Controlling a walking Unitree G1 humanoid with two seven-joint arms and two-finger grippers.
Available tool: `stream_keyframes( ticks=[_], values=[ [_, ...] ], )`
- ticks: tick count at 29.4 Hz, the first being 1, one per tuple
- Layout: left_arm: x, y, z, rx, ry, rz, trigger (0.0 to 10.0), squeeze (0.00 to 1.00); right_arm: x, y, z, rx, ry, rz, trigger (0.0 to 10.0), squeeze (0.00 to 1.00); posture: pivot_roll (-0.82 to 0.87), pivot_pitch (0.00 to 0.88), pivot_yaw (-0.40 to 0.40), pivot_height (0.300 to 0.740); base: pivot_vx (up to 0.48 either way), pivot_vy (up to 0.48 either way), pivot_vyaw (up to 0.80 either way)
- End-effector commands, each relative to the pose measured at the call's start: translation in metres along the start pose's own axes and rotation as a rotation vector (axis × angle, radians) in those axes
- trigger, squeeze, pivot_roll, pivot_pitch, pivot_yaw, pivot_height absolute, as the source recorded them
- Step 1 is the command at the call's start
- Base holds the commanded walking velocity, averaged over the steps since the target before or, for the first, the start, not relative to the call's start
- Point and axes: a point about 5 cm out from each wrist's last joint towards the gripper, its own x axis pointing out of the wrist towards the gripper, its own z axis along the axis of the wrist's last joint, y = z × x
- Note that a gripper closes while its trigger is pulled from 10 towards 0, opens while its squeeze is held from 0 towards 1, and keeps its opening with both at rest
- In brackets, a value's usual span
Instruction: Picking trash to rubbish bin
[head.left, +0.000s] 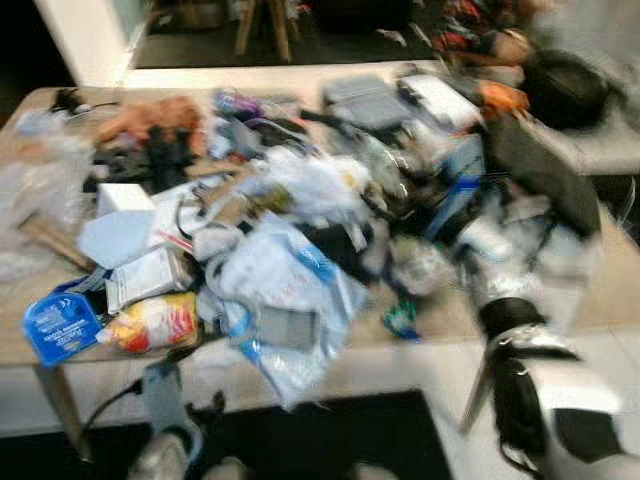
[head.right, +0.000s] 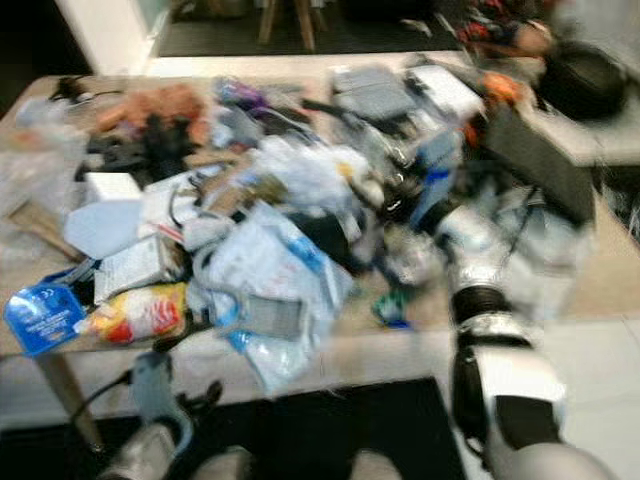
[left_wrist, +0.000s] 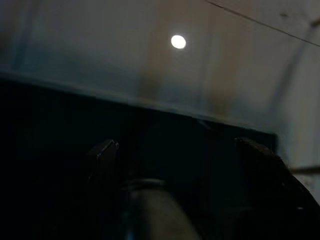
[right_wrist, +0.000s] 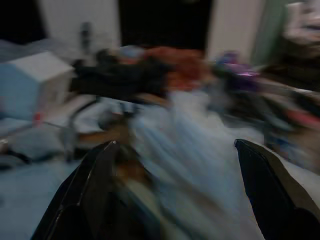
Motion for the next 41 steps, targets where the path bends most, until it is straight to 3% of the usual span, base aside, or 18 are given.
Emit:
stream_keyframes(
  ticks=[1, 5, 9, 11, 16, 21, 25, 27, 29, 31, 33, 34, 36, 41],
  values=[
    [0.001, -0.011, -0.01, 0.002, 0.036, -0.007, 10.0, 0.0, -0.008, -0.008, 0.001, 0.0, 0.017, -0.019, 10.0, 0.0, -0.02, 0.074, -0.029, 0.74, 0.0, 0.0, 0.0],
    [0.004, -0.022, -0.01, 0.01, 0.047, -0.01, 10.0, 0.0, -0.009, -0.012, 0.002, -0.019, 0.043, -0.067, 10.0, 0.0, -0.02, 0.074, -0.029, 0.74, 0.0, 0.0, 0.0],
    [0.008, -0.034, -0.007, 0.014, 0.045, -0.02, 10.0, 0.0, -0.005, -0.016, 0.003, 0.043, 0.041, -0.132, 10.0, 0.0, -0.02, 0.074, -0.029, 0.74, 0.0, 0.0, 0.0],
    [0.009, -0.039, -0.006, 0.015, 0.042, -0.023, 10.0, 0.0, -0.005, -0.013, 0.004, 0.048, 0.032, -0.086, 10.0, 0.0, -0.02, 0.074, -0.029, 0.74, 0.0, 0.0, 0.0],
    [0.007, -0.031, -0.007, 0.011, 0.04, -0.015, 10.0, 0.0, -0.004, -0.014, 0.01, 0.081, -0.023, -0.069, 10.0, 0.0, -0.02, 0.073, -0.029, 0.74, 0.0, 0.0, 0.0],
    [0.006, -0.027, -0.008, 0.012, 0.043, -0.014, 10.0, 0.0, -0.001, -0.013, 0.017, 0.032, -0.01, -0.049, 10.0, 0.0, -0.02, 0.071, -0.025, 0.74, 0.0, 0.0, 0.0],
    [0.006, -0.026, -0.008, 0.011, 0.045, -0.016, 10.0, 0.0, 0.002, -0.008, 0.023, -0.016, 0.001, 0.032, 10.0, 0.0, -0.02, 0.074, -0.022, 0.74, 0.0, 0.0, 0.0],
    [0.006, -0.026, -0.008, 0.013, 0.048, -0.018, 10.0, 0.0, -0.001, 0.002, 0.031, -0.065, 0.029, 0.217, 10.0, 0.0, -0.02, 0.074, -0.022, 0.74, 0.0, 0.0, 0.0],
    [0.005, -0.024, -0.008, 0.013, 0.051, -0.02, 10.0, 0.0, -0.015, 0.004, 0.045, -0.191, 0.136, 0.385, 10.0, 0.0, -0.02, 0.077, -0.021, 0.74, 0.0, 0.0, 0.0],
    [0.005, -0.024, -0.009, 0.014, 0.054, -0.02, 10.0, 0.0, -0.027, 0.001, 0.06, -0.236, 0.169, 0.455, 10.0, 0.0, -0.02, 0.078, -0.02, 0.74, 0.0, 0.0, 0.0],
    [0.005, -0.023, -0.009, 0.014, 0.058, -0.02, 10.0, 0.0, -0.038, -0.01, 0.082, -0.303, 0.198, 0.468, 10.0, 0.0, -0.02, 0.078, -0.02, 0.74, 0.0, 0.0, 0.0],
    [0.005, -0.023, -0.009, 0.014, 0.058, -0.02, 10.0, 0.0, -0.038, -0.01, 0.082, -0.303, 0.198, 0.468, 10.0, 0.0, -0.02, 0.078, -0.02, 0.74, 0.0, 0.0, 0.0],
    [0.005, -0.024, -0.01, 0.015, 0.065, -0.022, 10.0, 0.0, -0.057, -0.02, 0.107, -0.387, 0.284, 0.51, 10.0, 0.0, -0.02, 0.08, -0.02, 0.74, 0.0, 0.0, 0.0],
    [0.005, -0.024, -0.011, 0.013, 0.071, -0.025, 10.0, 0.0, -0.08, -0.024, 0.113, -0.457, 0.505, 0.584, 10.0, 0.0, -0.03, 0.081, -0.019, 0.74, 0.0, 0.0, 0.0]
  ],
)
